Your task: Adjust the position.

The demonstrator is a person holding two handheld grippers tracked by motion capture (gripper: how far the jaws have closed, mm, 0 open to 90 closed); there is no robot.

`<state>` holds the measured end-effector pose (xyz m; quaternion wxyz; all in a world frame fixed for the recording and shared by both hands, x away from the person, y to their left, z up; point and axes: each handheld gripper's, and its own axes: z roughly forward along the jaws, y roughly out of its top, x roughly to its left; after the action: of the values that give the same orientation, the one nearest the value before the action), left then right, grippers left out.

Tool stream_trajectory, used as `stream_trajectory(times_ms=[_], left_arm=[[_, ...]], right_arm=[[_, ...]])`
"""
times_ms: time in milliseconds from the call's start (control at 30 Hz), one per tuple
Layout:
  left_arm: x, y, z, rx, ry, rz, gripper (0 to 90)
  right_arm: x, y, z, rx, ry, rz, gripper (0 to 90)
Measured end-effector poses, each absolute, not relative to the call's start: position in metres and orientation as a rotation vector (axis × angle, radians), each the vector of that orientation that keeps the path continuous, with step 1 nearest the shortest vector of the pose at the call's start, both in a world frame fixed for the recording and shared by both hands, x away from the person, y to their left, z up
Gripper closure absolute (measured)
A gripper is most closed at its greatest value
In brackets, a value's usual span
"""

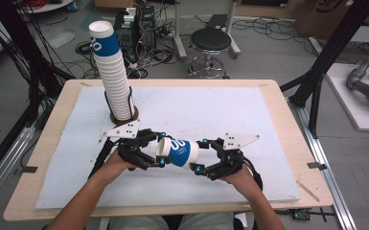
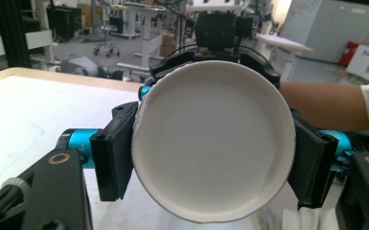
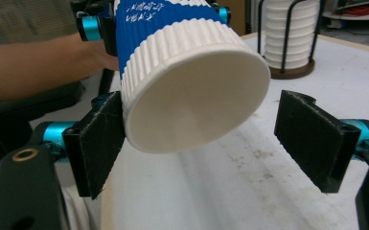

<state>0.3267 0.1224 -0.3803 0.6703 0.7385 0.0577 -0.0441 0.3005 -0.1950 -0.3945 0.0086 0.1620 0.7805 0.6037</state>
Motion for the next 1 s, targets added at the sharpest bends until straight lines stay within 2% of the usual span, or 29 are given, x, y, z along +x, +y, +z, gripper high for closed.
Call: stream_trajectory(times_ms=[67,367,700,1000], left_arm=[[0.326,0.122,-0.38,1.634,0.122,-0.116,29.6],[0.324,0.113,-0.382,1.626,0.091,-0.152,29.6],[0.323,0.113,-0.383,1.623,0.084,-0.152,31.0],[0.322,0.113,-0.383,1.672,0.088,-0.135,31.2]], right_arm=[[0.3,-0.193,-0.395,0.505,2.45,1.898,15.1],[0.299,-0.19,-0.394,0.472,2.466,1.979,15.3],[0.3,-0.195,-0.392,0.406,2.465,2.008,26.7],[0.299,-0.197,-0.388,0.371,2.505,1.934,32.3]])
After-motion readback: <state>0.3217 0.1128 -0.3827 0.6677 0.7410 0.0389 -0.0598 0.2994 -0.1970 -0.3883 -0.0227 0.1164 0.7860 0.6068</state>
